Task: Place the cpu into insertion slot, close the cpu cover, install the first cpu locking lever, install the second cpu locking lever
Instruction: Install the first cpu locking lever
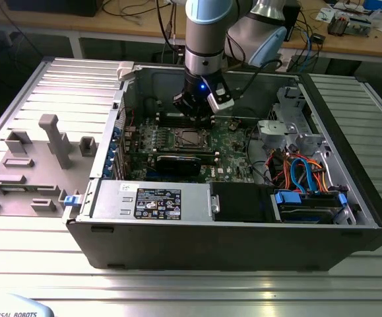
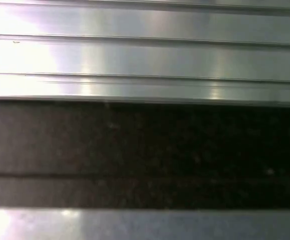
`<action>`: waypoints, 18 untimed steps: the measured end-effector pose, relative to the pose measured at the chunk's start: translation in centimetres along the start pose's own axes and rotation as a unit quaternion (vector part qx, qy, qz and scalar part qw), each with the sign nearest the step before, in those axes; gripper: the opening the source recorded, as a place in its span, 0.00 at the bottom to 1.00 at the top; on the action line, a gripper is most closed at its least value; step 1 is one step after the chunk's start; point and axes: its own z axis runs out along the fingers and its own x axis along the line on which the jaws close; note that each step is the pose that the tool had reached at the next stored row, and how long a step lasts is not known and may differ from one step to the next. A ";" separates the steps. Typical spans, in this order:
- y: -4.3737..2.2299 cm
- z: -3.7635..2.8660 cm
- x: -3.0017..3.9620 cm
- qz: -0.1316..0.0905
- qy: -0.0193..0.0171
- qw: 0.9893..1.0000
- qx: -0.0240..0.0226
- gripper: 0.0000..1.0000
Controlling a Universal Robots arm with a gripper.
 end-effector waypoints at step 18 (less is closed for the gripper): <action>-0.14 0.09 0.00 0.001 0.000 1.000 0.003 0.11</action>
